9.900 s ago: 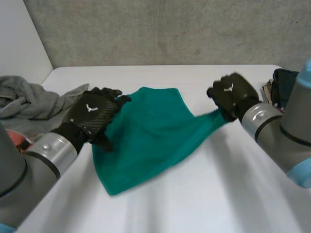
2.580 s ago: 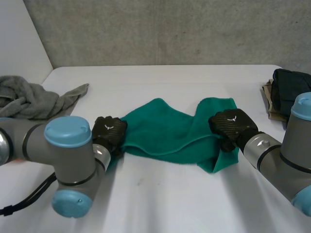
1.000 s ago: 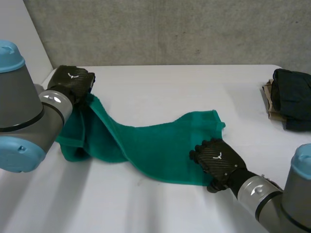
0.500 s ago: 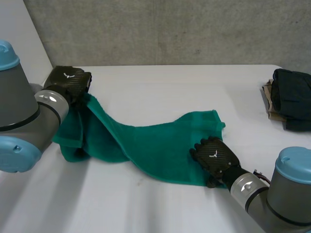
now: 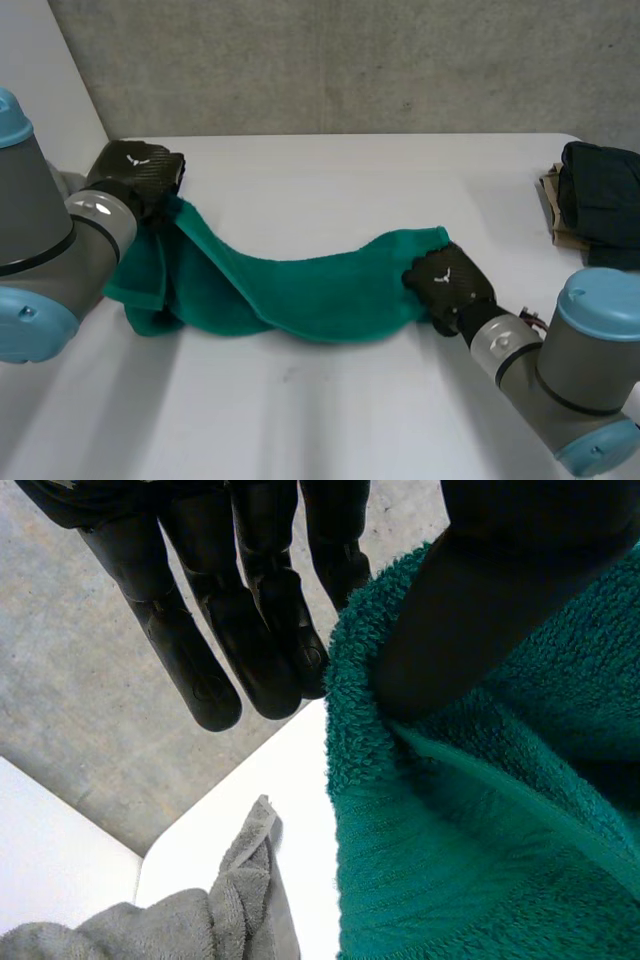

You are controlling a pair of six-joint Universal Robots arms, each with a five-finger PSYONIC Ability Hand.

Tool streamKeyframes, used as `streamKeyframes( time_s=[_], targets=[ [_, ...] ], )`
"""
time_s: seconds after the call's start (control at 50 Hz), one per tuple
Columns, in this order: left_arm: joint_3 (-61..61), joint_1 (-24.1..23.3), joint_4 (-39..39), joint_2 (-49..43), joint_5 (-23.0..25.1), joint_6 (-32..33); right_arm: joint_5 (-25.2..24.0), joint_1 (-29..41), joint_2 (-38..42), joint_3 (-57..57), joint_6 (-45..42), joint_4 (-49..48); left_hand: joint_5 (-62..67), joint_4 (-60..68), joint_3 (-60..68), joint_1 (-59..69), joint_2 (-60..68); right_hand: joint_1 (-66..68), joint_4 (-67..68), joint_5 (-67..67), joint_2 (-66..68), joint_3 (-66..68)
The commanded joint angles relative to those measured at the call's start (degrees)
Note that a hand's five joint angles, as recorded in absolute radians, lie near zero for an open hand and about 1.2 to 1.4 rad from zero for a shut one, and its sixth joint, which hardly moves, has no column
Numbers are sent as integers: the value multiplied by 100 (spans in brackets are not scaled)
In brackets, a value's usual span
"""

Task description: Fold the laundry.

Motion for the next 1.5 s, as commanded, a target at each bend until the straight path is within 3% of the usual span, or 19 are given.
streamKeyframes(
  time_s=[0.02, 0.1, 0.22, 0.34, 0.42, 0.54, 0.62, 0.68, 0.78, 0.86, 0.94, 1.08, 1.24, 1.38, 1.46, 1.5],
  targets=[
    [-192, 37, -124, 233, 0, -8, 333, -36, -662, -344, 130, 220, 1483, 1131, 1187, 1480, 1148, 1614, 1435, 1502, 1429, 1457],
    [-342, 55, -405, 681, 61, -8, 333, -343, -1470, -809, 218, 1237, 1483, 1131, 1187, 1480, 1148, 1614, 1435, 1502, 1429, 1457],
    [-333, 81, -1143, 1604, 562, -26, 88, -958, -2447, -2338, 244, 3874, 1483, 1131, 1187, 1480, 1148, 1614, 1435, 1502, 1429, 1457],
    [-219, 169, -1819, 1913, 966, -78, -369, -1284, -2291, -3200, 78, 5492, 1483, 1131, 1187, 1480, 1148, 1614, 1435, 1502, 1429, 1457],
    [-175, 169, -1979, 1317, 862, -52, -213, -1039, -1694, -3324, -403, 5687, 1483, 1131, 1187, 1480, 1148, 1614, 1435, 1502, 1429, 1457],
    [149, 160, -1760, 200, 668, 106, 306, -819, -489, -3613, -881, 5688, 1483, 1131, 1187, 1480, 1148, 1614, 1435, 1502, 1429, 1457],
    [868, 160, -998, -599, 659, 352, 710, -599, 424, -4446, -592, 5294, 1483, 1131, 1187, 1480, 1148, 1614, 1435, 1502, 1429, 1457],
    [1344, 178, -337, -864, 668, 396, 790, -520, 672, -5027, -310, 4898, 1483, 1131, 1187, 1480, 1148, 1614, 1435, 1502, 1429, 1457],
    [2188, 213, 1522, -918, 904, 99, 904, -405, 665, -6047, 672, 3013, 1483, 1131, 1187, 1480, 1148, 1614, 1435, 1502, 1429, 1457],
    [2268, 213, 2798, -585, 1072, -506, 1027, -388, 244, -5892, 1279, 1177, 1483, 1131, 1187, 1480, 1148, 1614, 1435, 1502, 1429, 1457],
    [2137, 213, 3495, -286, 1081, -938, 993, -440, -143, -5392, 1405, -153, 1483, 1131, 1187, 1480, 1148, 1614, 1435, 1502, 1429, 1457],
    [1593, 397, 3129, 57, 1116, -1027, 632, -528, -338, -4713, 1264, -70, 1483, 1131, 1187, 1480, 1148, 1614, 1435, 1502, 1429, 1457],
    [4, 582, 2531, 84, 1221, -940, 360, -765, -347, -3555, 1071, 826, 1483, 1131, 1187, 1480, 1148, 1614, 1435, 1502, 1429, 1457],
    [-1246, 634, 2925, -337, 1564, -475, -71, -853, -207, -2455, 957, 942, 1483, 1131, 1187, 1480, 1148, 1614, 1435, 1502, 1429, 1457],
    [-1695, 731, 3356, -864, 1652, 35, -150, -862, 57, -2015, 685, 941, 580, 227, 283, 577, 244, 1614, 1435, 1502, 1429, 1457],
    [-1836, 784, 3479, -1111, 1652, 386, -150, -889, 198, -1892, 456, 985, -931, -1283, -1227, -934, -1267, 1614, 1435, 1502, 1429, 1457]
  ],
)
